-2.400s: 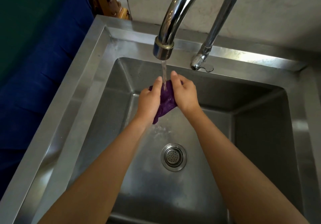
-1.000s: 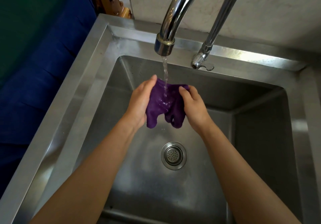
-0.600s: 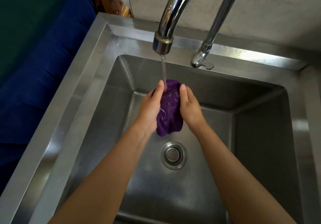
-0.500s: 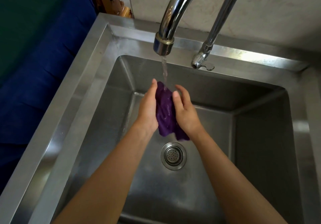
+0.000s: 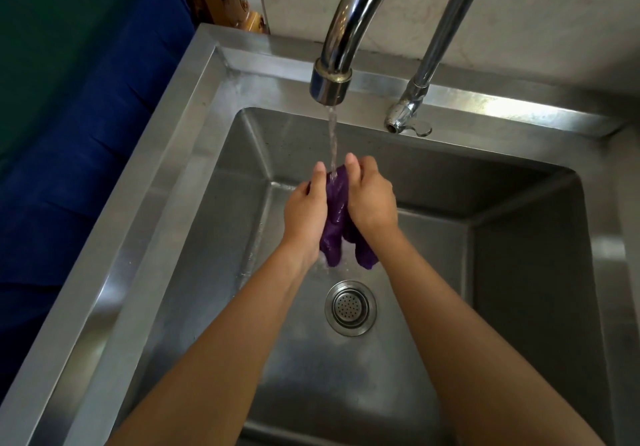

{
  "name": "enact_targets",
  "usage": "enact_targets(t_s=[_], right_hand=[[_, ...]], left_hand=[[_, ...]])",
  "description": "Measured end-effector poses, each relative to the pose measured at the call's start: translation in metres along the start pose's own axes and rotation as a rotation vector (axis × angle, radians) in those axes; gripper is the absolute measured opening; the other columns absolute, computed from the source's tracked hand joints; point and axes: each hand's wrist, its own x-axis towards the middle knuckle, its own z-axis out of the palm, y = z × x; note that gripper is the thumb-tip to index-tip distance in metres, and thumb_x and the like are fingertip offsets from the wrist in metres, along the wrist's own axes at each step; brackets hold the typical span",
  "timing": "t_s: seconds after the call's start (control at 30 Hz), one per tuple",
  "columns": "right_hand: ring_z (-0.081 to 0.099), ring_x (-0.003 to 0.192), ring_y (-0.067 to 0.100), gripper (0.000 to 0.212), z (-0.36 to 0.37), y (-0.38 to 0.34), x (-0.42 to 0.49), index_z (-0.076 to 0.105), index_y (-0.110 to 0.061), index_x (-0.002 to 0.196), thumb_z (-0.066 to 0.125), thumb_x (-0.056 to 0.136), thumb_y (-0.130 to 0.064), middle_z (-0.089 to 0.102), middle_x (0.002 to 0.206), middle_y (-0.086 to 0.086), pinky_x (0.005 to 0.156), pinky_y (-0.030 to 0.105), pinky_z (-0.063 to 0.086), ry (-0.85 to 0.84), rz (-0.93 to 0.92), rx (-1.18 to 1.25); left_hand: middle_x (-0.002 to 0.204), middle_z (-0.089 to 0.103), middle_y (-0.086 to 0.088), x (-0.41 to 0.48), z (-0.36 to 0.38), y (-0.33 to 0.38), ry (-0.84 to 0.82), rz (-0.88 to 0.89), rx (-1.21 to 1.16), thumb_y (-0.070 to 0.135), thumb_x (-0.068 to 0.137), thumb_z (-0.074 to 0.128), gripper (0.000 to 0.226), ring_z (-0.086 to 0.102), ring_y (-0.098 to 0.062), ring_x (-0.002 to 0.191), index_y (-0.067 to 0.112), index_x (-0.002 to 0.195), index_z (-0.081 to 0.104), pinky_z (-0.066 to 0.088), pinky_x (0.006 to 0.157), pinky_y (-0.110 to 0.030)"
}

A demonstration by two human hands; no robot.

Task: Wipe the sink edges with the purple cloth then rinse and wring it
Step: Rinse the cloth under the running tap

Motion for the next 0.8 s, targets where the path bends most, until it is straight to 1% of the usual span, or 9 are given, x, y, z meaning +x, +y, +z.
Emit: enact_targets(t_s=[0.13,0.2,0.27,0.37,0.5,0.6,0.67,0.73,0.8], right_hand=[[0.059,0.09,0.034,0.028,-0.002,-0.005,-0.019,0.052,-0.014,0.099,0.035,0.097,-0.036,0.065,0.094,0.016,0.077,0.044,0.048,-0.007,-0.204,0.028],[0.059,0.085,0.035,0.025,0.003,-0.016,-0.029,0.046,-0.015,0.087,0.037,0.097,-0.036,0.065,0.088,0.016,0.072,0.044,0.048,-0.003,-0.263,0.015],[0.06,0.081,0.039,0.03,0.006,-0.027,-0.024,0.039,-0.017,0.08,0.033,0.098,-0.04,0.066,0.086,0.018,0.068,0.043,0.048,0.034,-0.189,-0.046],[0.06,0.083,0.038,0.039,0.01,-0.025,0.005,0.042,-0.016,0.07,0.028,0.099,-0.04,0.066,0.089,0.018,0.065,0.038,0.043,0.06,-0.06,-0.097],[0.059,0.081,0.031,0.045,0.03,0.004,0.029,0.056,-0.008,0.086,0.028,0.099,-0.04,0.062,0.083,0.014,0.067,0.036,0.044,0.019,0.047,0.006],[0.056,0.105,0.033,0.054,0.045,0.028,0.038,0.055,-0.001,0.113,0.024,0.099,-0.044,0.062,0.11,0.019,0.088,0.038,0.042,-0.105,0.196,0.148],[0.052,0.118,0.033,0.061,0.051,0.044,0.041,0.052,-0.001,0.125,0.022,0.098,-0.047,0.057,0.126,0.02,0.099,0.037,0.04,-0.221,0.32,0.238],[0.058,0.108,0.027,0.051,0.053,0.06,0.039,0.054,-0.002,0.124,0.033,0.099,-0.041,0.061,0.12,0.016,0.094,0.035,0.047,-0.353,0.456,0.494],[0.062,0.091,0.019,0.027,0.048,0.076,0.036,0.057,-0.004,0.116,0.045,0.096,-0.017,0.065,0.102,0.01,0.079,0.028,0.052,-0.459,0.482,0.704]], left_hand=[[0.096,0.069,-0.008,0.019,-0.005,0.001,0.022,-0.047,-0.072,0.058,0.081,0.052,0.049,0.067,-0.022,0.09,0.014,0.099,0.064,0.053,0.085,-0.039],[0.081,0.069,-0.007,0.031,-0.006,-0.003,-0.016,-0.105,-0.144,0.05,0.087,0.047,0.044,0.067,-0.021,0.078,0.013,0.082,0.068,0.051,0.082,-0.038],[0.061,0.063,-0.002,0.029,-0.001,-0.006,-0.031,-0.15,-0.2,0.037,0.096,0.041,0.046,0.062,-0.016,0.06,0.018,0.062,0.066,0.048,0.064,-0.03],[0.059,0.059,-0.001,0.024,0.005,-0.016,-0.115,-0.201,-0.166,0.044,0.088,0.051,0.039,0.058,-0.018,0.058,0.02,0.062,0.064,0.045,0.055,-0.029],[0.073,0.069,-0.005,0.033,-0.003,-0.03,-0.116,-0.271,-0.18,0.05,0.088,0.051,0.04,0.067,-0.023,0.072,0.016,0.079,0.07,0.052,0.064,-0.033],[0.097,0.073,-0.011,0.045,-0.017,-0.044,-0.112,-0.304,-0.256,0.052,0.092,0.043,0.047,0.071,-0.025,0.089,0.014,0.099,0.07,0.054,0.074,-0.036],[0.093,0.074,-0.01,0.051,-0.026,-0.048,-0.136,-0.336,-0.343,0.046,0.094,0.044,0.043,0.071,-0.023,0.085,0.011,0.099,0.069,0.053,0.074,-0.036],[0.078,0.074,-0.008,0.057,-0.035,-0.051,-0.143,-0.336,-0.419,0.03,0.094,0.045,0.032,0.071,-0.02,0.072,0.007,0.092,0.067,0.053,0.069,-0.033],[0.073,0.073,-0.009,0.063,-0.042,-0.055,-0.133,-0.319,-0.459,0.015,0.092,0.045,0.023,0.07,-0.018,0.067,0.002,0.094,0.064,0.053,0.066,-0.03]])
